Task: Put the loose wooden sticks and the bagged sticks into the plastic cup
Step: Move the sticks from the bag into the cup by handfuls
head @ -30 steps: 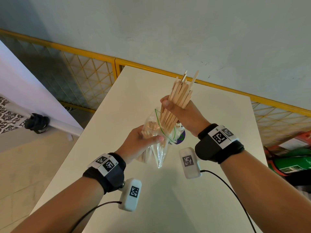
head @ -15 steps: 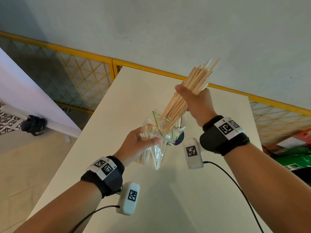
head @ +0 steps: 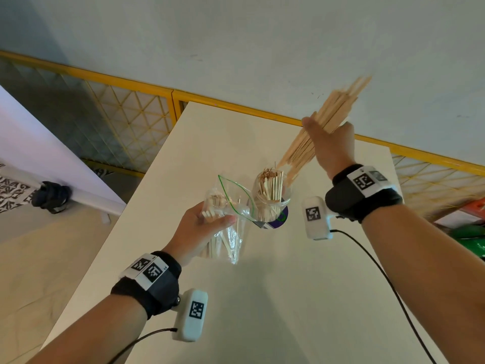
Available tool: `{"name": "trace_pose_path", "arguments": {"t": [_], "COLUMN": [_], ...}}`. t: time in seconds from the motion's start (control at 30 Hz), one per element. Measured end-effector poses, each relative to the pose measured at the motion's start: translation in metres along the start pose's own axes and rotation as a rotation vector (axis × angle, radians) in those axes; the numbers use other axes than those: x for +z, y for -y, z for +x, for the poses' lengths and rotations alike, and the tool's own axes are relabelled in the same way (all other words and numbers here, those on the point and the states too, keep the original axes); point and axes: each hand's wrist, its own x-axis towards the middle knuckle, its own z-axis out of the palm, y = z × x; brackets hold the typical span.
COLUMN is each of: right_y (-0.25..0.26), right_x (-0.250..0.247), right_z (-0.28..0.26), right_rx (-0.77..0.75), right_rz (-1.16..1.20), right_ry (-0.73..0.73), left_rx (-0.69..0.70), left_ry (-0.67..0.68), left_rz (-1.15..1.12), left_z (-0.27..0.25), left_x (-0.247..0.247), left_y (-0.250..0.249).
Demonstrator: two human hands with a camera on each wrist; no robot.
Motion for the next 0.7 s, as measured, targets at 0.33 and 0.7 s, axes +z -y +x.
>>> {"name": "trace_pose_path", "arguments": {"t": [0.33,0.7], "right_y": [-0.055,-0.096], "right_x": [0.042,0.055], "right_z": [-0.016,-0.034], "right_rx": [-0.057,-0.102], "right_rz": [-0.246,-0.325], "right_ry": [0.169,0.130], "left_rx": [-0.036,-0.017], "left_ry": [-0.031,-0.016], "left_rz": [-0.058,-0.058], "left_z": [0.005,0.007], "left_x": [-0.004,-0.003], "left_y": [0.001,0.002]}}
